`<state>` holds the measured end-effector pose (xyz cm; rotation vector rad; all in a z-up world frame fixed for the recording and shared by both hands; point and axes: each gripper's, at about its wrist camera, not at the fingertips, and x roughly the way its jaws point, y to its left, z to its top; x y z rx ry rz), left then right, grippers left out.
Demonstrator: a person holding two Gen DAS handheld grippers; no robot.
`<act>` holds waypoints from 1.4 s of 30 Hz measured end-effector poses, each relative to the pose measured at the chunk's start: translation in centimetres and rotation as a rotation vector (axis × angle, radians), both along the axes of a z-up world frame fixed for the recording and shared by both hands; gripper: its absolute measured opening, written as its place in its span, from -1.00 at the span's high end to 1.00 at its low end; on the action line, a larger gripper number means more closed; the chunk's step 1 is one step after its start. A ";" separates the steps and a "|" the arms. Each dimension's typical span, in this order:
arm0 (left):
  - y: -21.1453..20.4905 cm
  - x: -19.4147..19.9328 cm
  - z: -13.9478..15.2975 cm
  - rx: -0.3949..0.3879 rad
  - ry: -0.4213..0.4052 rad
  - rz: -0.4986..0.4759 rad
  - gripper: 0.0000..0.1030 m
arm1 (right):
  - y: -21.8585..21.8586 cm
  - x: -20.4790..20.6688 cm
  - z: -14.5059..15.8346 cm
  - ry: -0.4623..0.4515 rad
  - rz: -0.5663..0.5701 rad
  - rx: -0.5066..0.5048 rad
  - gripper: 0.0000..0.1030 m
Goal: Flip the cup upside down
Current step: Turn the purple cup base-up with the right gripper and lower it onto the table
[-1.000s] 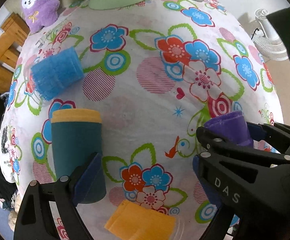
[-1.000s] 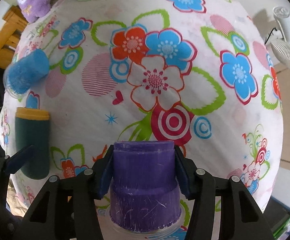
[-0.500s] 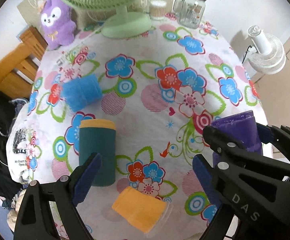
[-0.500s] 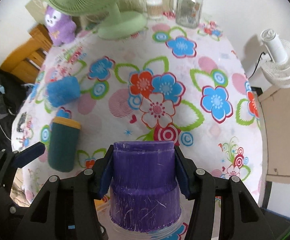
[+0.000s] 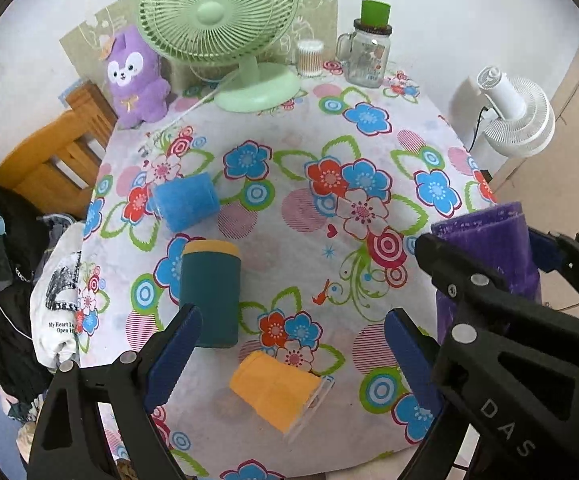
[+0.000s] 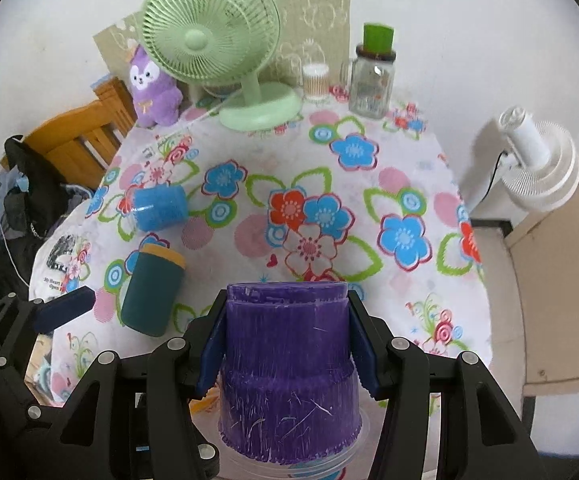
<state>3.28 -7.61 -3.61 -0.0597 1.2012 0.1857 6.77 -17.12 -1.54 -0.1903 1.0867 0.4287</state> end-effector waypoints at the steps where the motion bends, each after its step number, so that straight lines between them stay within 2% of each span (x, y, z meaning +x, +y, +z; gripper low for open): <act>1: 0.0 -0.2 0.1 0.001 -0.004 0.001 -0.82 | 0.0 -0.2 0.2 -0.018 0.007 0.003 -0.12; 5: 0.2 -0.6 -0.3 0.010 -0.017 0.009 -0.83 | 0.1 -0.8 0.5 -0.081 0.028 0.022 -0.12; 8: 0.5 -0.4 -1.9 0.024 -0.009 0.012 -0.83 | 0.2 -0.8 -0.6 -0.120 0.042 0.035 -0.12; 17: 1.8 2.5 -7.6 -0.028 0.015 -0.014 -0.82 | 0.6 1.8 -6.4 -0.197 0.000 0.111 -0.12; 26: 2.1 3.8 -10.7 -0.017 0.016 -0.048 -0.83 | 0.2 3.5 -10.5 -0.260 -0.027 0.141 -0.12; 35: 2.8 4.4 -12.3 -0.024 0.029 -0.043 -0.83 | 0.8 4.8 -12.7 -0.236 -0.039 0.182 -0.12; 42: 3.0 4.6 -13.1 -0.030 0.043 -0.038 -0.85 | 1.0 4.3 -12.9 -0.231 -0.023 0.180 -0.15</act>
